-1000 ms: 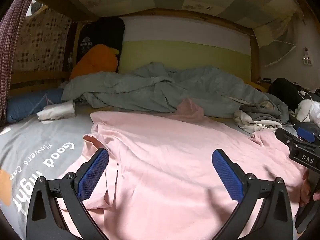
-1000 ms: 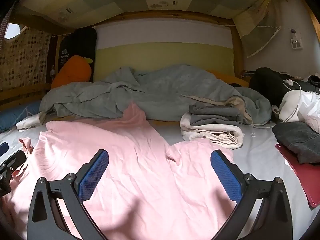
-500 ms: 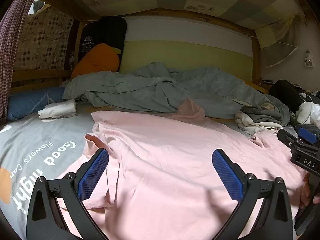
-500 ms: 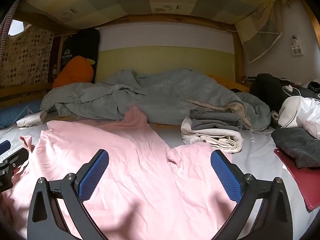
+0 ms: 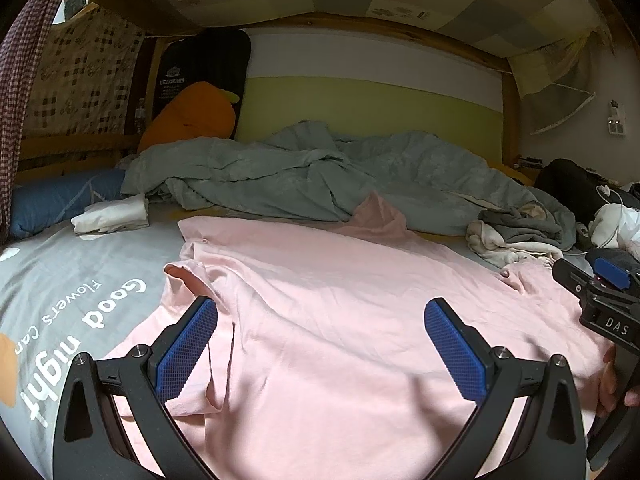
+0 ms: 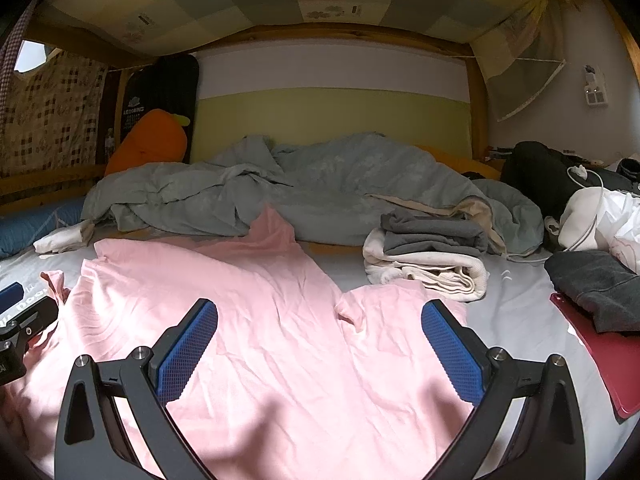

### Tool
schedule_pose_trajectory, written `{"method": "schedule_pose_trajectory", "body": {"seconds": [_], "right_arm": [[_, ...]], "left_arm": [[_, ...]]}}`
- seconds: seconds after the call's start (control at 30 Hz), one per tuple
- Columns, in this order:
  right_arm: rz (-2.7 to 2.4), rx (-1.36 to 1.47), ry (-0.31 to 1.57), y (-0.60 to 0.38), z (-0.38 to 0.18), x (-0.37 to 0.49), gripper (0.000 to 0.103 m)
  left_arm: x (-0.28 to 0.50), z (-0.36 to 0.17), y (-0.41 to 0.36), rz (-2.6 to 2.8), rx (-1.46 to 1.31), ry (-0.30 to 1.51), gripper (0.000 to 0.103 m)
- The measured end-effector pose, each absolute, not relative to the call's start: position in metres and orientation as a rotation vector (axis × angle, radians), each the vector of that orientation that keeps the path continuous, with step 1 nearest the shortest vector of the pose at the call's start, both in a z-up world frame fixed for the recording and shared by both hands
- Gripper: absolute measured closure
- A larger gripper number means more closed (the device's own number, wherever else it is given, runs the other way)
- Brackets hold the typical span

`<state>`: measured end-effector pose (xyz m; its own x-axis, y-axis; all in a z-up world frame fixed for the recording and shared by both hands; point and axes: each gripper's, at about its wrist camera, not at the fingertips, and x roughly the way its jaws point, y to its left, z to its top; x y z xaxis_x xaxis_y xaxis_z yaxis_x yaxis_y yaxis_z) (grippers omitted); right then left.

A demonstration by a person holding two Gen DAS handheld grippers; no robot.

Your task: Fold small clothes

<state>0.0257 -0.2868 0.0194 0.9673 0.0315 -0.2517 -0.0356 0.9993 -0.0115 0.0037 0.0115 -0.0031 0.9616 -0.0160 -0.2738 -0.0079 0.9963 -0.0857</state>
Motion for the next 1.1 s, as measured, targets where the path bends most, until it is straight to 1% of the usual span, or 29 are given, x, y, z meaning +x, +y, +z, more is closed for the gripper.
{"method": "schedule_pose_trajectory", "body": {"seconds": [1.1], "right_arm": [[0.027, -0.010, 0.236, -0.2929, 0.0242, 0.0258, 0.001]], "left_arm": [[-0.0039, -0.0005, 0.0050, 0.003, -0.036, 0.249, 0.000]]}}
